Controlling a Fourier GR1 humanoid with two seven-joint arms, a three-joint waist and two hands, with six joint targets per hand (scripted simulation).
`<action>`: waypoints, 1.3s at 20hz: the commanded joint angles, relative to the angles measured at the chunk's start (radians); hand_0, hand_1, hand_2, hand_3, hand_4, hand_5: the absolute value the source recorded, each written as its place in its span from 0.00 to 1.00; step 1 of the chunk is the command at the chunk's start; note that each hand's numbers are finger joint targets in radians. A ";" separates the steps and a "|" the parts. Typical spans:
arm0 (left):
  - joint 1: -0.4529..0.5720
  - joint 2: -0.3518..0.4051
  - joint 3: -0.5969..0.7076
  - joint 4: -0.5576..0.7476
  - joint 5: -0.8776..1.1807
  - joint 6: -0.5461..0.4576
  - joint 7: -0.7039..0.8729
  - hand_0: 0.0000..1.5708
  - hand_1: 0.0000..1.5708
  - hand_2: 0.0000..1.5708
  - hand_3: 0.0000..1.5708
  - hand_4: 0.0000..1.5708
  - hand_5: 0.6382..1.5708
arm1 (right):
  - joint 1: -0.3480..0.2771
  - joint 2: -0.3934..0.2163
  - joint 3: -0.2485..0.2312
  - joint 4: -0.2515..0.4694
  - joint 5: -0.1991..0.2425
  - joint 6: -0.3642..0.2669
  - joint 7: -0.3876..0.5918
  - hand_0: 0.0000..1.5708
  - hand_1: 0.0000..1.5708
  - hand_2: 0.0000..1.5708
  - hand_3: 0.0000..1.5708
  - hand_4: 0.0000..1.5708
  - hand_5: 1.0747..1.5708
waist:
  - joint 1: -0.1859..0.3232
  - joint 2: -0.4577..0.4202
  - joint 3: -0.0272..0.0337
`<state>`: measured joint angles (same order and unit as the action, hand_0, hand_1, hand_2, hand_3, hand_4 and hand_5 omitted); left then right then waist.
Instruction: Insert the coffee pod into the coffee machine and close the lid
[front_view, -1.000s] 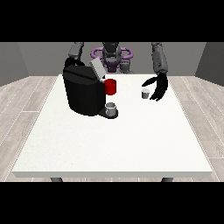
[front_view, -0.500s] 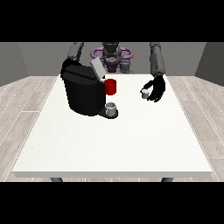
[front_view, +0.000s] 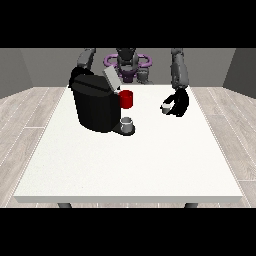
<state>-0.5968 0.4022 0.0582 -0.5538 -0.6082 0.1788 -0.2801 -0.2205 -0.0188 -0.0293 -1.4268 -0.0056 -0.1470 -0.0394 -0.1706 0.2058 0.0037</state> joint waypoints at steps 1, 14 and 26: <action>0.007 0.002 -0.010 0.040 -0.035 0.011 -0.021 0.75 0.75 0.82 0.75 0.26 1.00 | 0.016 0.000 -0.014 -0.017 -0.018 -0.004 0.011 0.00 0.00 0.00 0.00 0.28 1.00 | 0.007 -0.022 -0.0040; -0.169 0.007 -0.030 -0.118 0.006 -0.257 -0.040 0.79 0.79 0.84 0.84 0.34 1.00 | 0.008 -0.020 -0.062 0.200 -0.028 0.025 -0.113 0.00 0.00 0.00 0.00 0.29 1.00 | 0.072 -0.089 -0.0033; -0.306 0.015 0.013 -0.119 -0.001 -0.297 0.039 0.81 0.81 0.85 0.82 0.35 1.00 | -0.045 -0.022 -0.030 0.122 -0.036 0.026 -0.037 0.00 0.00 0.00 0.00 0.33 1.00 | -0.016 -0.075 -0.0037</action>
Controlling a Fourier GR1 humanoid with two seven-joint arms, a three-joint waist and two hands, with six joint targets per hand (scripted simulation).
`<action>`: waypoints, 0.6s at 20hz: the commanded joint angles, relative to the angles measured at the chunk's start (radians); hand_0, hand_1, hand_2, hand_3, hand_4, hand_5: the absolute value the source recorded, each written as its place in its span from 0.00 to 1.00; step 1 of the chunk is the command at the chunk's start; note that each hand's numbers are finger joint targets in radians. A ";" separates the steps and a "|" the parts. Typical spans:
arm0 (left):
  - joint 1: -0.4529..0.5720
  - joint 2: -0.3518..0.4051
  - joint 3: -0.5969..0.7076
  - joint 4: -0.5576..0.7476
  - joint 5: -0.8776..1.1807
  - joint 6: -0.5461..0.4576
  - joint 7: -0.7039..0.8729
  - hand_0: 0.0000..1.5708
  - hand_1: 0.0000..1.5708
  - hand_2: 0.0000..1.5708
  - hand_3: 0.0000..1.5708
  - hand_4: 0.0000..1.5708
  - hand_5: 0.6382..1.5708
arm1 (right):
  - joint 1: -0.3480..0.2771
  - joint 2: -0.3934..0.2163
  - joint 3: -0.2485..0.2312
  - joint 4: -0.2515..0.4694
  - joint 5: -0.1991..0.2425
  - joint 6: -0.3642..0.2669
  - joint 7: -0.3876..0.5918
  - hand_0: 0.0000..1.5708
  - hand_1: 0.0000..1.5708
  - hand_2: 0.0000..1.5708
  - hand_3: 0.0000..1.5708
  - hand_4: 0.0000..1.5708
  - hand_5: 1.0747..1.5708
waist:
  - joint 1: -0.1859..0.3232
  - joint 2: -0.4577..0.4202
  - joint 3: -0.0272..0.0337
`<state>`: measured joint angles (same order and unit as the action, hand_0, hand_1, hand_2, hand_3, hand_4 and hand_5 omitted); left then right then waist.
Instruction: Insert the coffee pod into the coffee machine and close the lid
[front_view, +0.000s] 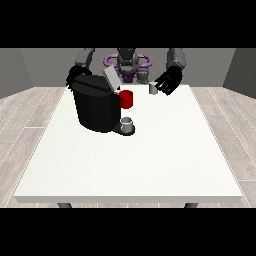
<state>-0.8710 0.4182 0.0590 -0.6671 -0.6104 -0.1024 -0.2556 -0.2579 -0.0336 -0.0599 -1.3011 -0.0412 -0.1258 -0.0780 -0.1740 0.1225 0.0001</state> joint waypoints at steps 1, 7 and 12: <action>-0.050 0.000 0.011 -0.016 0.008 -0.059 0.042 0.80 0.80 0.85 0.82 0.34 1.00 | -0.015 -0.008 -0.011 0.019 -0.008 0.002 0.012 0.00 0.00 0.00 0.00 0.33 1.00 | 0.004 -0.007 0.0001; -0.193 0.065 0.082 0.011 0.030 -0.062 0.106 0.81 0.81 0.83 0.79 0.33 1.00 | -0.037 0.021 0.039 -0.036 0.027 -0.025 0.039 0.00 0.00 0.00 0.00 0.33 1.00 | -0.079 0.034 -0.0001; -0.275 0.074 0.077 -0.002 0.015 -0.071 0.129 0.82 0.82 0.85 0.81 0.31 1.00 | -0.076 0.012 0.029 -0.021 0.048 -0.048 0.018 0.00 0.00 0.00 0.00 0.34 1.00 | -0.092 0.080 0.0000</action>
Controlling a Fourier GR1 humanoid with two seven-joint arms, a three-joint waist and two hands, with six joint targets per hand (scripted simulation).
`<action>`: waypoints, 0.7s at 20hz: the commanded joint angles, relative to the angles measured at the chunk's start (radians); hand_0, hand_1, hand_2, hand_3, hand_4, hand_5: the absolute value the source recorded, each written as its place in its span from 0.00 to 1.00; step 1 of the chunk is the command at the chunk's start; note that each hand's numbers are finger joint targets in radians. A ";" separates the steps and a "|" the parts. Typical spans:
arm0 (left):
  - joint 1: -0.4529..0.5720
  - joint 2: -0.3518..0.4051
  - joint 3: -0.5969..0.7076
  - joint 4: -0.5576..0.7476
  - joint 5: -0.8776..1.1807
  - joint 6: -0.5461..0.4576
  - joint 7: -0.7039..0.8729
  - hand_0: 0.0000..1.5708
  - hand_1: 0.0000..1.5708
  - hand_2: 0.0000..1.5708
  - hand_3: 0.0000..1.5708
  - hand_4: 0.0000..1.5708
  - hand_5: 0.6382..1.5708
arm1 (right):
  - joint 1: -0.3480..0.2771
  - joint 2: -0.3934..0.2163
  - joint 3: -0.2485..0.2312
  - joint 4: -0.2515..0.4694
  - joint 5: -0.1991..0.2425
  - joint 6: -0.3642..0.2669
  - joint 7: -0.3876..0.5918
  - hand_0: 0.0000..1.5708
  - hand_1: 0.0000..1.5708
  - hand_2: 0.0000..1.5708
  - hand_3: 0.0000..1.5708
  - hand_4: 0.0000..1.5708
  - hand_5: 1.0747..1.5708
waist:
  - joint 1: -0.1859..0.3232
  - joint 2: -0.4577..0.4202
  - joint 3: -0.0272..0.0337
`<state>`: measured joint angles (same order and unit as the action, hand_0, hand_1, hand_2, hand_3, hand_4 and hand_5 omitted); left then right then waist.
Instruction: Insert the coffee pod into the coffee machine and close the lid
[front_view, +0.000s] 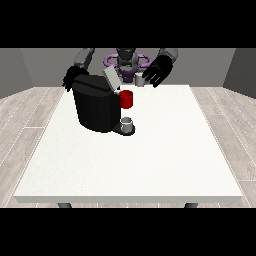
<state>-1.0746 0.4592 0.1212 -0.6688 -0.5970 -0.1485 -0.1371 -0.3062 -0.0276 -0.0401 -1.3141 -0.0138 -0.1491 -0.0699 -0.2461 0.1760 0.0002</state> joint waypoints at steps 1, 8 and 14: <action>-0.082 -0.014 0.006 -0.002 -0.009 0.023 0.042 0.80 0.80 0.84 0.80 0.31 1.00 | -0.046 0.005 0.002 0.006 0.013 -0.016 -0.014 0.00 0.00 0.00 0.00 0.35 1.00 | -0.039 0.065 0.0002; -0.100 0.006 0.009 0.015 -0.018 -0.002 0.027 0.80 0.80 0.83 0.79 0.31 1.00 | -0.039 -0.007 -0.002 -0.013 0.014 -0.016 0.005 0.00 0.00 0.00 0.00 0.33 1.00 | -0.035 0.068 0.0001; -0.086 -0.016 0.010 0.029 -0.028 0.024 0.025 0.82 0.82 0.84 0.78 0.32 1.00 | -0.032 -0.013 -0.011 -0.044 -0.011 0.004 0.011 0.00 0.00 0.00 0.00 0.34 1.00 | -0.048 0.066 0.0001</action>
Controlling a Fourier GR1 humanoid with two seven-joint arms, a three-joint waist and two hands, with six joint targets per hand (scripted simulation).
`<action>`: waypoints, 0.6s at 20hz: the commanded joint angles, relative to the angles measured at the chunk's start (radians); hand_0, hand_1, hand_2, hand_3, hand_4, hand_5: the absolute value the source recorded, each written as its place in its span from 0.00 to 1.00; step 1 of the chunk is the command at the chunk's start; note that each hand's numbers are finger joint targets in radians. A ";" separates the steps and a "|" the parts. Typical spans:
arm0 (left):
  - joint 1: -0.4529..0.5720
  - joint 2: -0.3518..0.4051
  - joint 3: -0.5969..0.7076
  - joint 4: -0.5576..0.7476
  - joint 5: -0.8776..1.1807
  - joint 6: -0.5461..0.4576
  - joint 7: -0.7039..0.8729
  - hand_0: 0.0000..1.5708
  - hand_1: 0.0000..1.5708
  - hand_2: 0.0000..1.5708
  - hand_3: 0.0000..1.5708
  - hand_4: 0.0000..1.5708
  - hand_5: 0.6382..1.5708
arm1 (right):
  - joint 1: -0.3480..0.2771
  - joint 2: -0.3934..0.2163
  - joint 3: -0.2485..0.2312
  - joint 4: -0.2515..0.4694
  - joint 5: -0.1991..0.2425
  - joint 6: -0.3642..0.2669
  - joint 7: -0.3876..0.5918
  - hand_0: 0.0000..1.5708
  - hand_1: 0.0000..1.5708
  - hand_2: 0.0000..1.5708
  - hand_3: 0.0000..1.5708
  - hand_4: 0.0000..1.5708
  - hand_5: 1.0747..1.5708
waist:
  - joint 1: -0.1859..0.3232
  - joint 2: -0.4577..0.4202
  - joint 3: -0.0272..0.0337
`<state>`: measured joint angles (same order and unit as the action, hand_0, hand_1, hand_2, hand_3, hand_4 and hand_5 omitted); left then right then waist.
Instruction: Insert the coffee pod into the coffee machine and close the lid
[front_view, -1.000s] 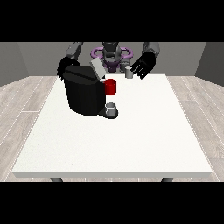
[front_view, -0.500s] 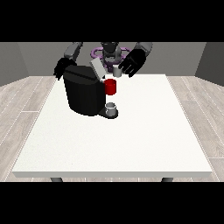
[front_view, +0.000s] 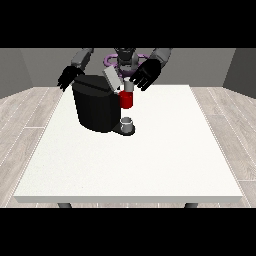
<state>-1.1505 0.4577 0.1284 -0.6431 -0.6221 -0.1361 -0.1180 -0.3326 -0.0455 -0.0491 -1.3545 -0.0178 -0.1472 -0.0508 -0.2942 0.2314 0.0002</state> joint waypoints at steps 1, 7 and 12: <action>-0.022 0.023 0.000 0.014 -0.012 -0.019 -0.001 0.82 0.82 0.84 0.78 0.32 1.00 | 0.017 0.017 0.018 -0.007 0.000 0.014 -0.051 0.00 0.00 0.00 0.00 0.33 1.00 | -0.007 0.027 0.0001; -0.036 -0.020 -0.001 0.011 -0.008 -0.010 -0.003 0.80 0.80 0.83 0.77 0.33 1.00 | -0.006 0.012 -0.009 -0.002 -0.010 -0.007 -0.035 0.00 0.00 0.00 0.00 0.33 1.00 | -0.006 0.039 0.0000; -0.024 0.003 0.004 0.031 -0.029 0.023 -0.019 0.75 0.75 0.80 0.76 0.32 1.00 | -0.012 0.011 0.004 -0.056 -0.016 0.000 -0.004 0.00 0.00 0.00 0.00 0.31 1.00 | -0.026 0.049 -0.0002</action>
<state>-1.1739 0.4392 0.1219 -0.6240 -0.6427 -0.1378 -0.1133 -0.3389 -0.0316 -0.0465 -1.3786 -0.0251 -0.1571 -0.0437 -0.3000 0.2472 0.0003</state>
